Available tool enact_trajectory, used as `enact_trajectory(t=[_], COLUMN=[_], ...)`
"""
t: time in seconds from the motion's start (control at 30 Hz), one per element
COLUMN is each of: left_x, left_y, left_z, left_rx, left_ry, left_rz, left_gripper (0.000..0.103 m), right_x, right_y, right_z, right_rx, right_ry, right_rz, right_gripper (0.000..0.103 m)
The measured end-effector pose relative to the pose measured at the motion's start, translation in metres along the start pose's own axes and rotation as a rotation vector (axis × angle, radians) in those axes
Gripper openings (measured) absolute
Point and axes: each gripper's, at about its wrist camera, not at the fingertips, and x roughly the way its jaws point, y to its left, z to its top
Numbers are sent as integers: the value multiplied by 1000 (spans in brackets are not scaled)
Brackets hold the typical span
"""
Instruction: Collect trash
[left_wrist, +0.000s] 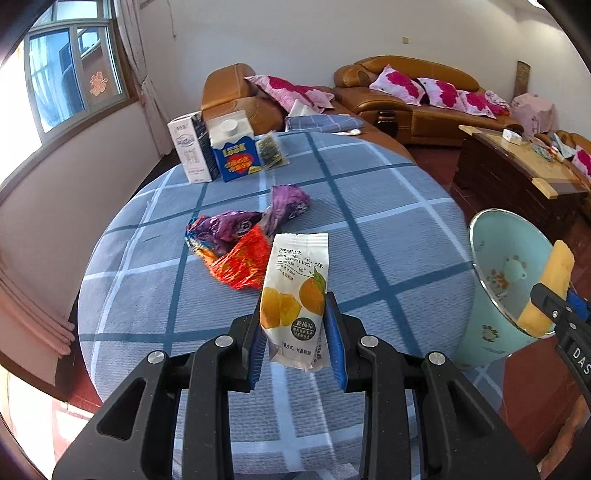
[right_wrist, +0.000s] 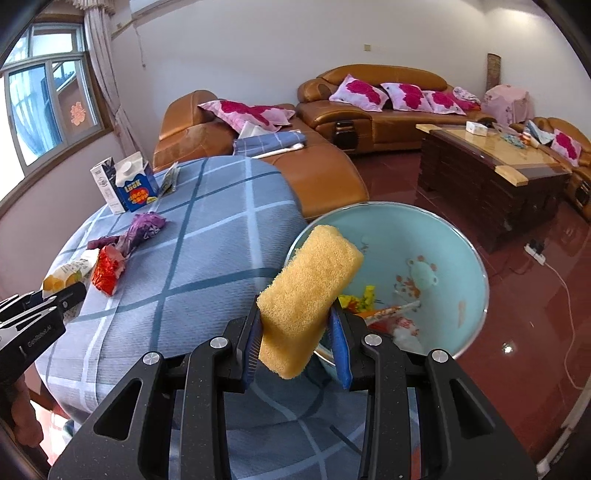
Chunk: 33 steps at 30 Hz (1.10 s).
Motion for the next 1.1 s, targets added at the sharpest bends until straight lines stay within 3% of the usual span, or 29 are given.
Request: enact_trajectory(t=[0.57, 1.1], left_x=[-14, -2], left_y=[-25, -70], left_z=[15, 38], left_rx=[43, 103], left_ry=[-50, -66], left_rz=[-27, -85], left_gripper=[29, 29], right_x=[-4, 7], right_y=[-15, -47], right_z=[4, 10], right_rx=[-21, 31], right_ry=[-15, -11], right_rz=[-78, -165], right_gripper=[34, 34])
